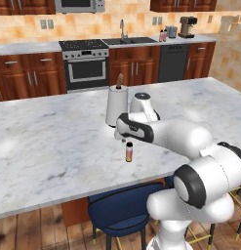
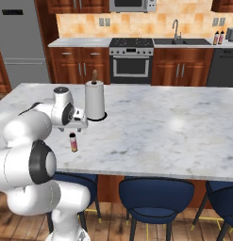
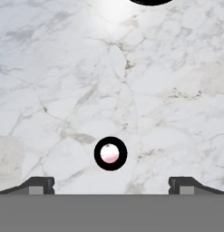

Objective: Place the large bottle from the dining counter next to the other large bottle outside the sink, and place the small bottle from the dining counter next to the other small bottle inside the sink.

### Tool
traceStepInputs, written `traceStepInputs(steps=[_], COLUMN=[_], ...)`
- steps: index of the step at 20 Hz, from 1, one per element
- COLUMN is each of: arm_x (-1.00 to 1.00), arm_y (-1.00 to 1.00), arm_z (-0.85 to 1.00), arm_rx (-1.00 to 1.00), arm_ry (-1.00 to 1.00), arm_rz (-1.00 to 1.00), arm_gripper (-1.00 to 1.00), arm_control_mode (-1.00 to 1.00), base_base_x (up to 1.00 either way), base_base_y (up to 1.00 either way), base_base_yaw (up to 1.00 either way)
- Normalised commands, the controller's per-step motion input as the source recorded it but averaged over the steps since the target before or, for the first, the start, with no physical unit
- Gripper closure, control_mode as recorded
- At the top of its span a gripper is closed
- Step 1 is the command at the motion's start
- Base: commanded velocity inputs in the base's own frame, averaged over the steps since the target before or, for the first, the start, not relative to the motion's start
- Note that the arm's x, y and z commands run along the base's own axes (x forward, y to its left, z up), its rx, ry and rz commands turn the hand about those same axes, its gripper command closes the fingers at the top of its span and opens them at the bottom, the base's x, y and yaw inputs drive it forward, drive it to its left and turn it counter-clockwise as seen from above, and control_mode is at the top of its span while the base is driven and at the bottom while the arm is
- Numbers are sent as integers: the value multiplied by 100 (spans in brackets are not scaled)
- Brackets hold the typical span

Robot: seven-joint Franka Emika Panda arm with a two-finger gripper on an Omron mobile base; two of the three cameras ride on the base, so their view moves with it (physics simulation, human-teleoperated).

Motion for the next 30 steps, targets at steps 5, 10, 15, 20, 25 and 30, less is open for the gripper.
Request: traceStepInputs(steps=[5, 10, 15, 20, 25, 30], arm_x=[5, 7, 11, 8, 0, 0], arm_y=[0, 0, 0, 0, 0, 0], arm_z=[-15, -13, -20, -5, 0, 0], arm_rx=[0, 0, 0, 0, 0, 0], arm_ry=[0, 0, 0, 0, 0, 0], arm_rz=[0, 0, 0, 0, 0, 0], arm_gripper=[-100, -100, -100, -100, -100, -100], arm_control_mode=[-100, -100, -100, -100, -100, -100], base_base_x=[0, 0, 0, 0, 0, 0], base_base_y=[0, 0, 0, 0, 0, 0], base_base_yaw=[0, 0, 0, 0, 0, 0])
